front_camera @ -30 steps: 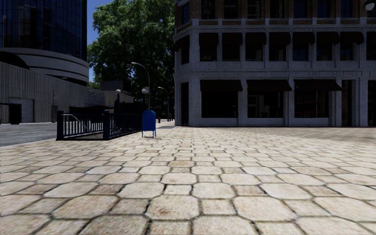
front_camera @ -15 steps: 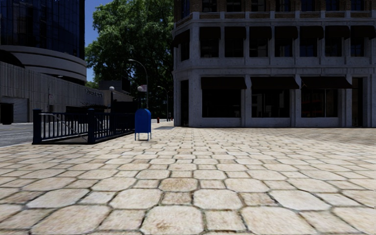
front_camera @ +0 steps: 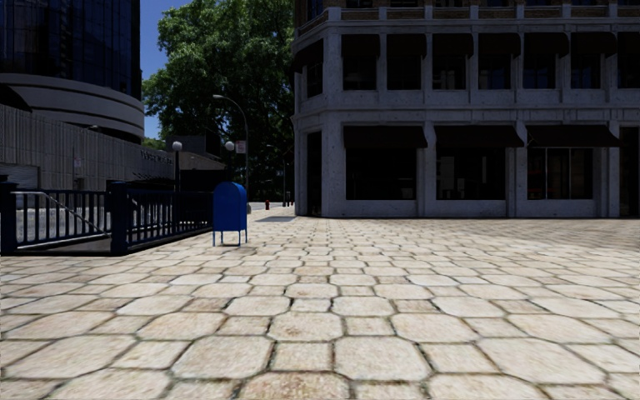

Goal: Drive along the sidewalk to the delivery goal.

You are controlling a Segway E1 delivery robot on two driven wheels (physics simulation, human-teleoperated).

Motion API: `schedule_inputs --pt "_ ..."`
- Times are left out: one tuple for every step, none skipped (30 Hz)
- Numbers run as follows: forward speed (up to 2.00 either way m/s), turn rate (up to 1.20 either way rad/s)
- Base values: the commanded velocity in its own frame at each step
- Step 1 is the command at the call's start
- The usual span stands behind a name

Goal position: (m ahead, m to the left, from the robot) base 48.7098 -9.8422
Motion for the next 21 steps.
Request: schedule_inputs --pt "2.0 0.0" --pt "2.0 0.0" --pt "2.0 0.0" --pt "2.0 0.0" --pt "2.0 0.0" --pt "2.0 0.0" --pt "2.0 0.0" --pt "2.0 0.0" --pt "2.0 0.0" --pt "2.0 0.0" --pt "2.0 0.0" --pt "2.0 0.0" --pt "2.0 0.0" --pt "2.0 0.0" --pt "2.0 0.0" --pt "2.0 0.0" --pt "2.0 0.0" --pt "2.0 0.0" --pt "2.0 0.0" --pt "2.0 0.0" --pt "2.0 0.0"
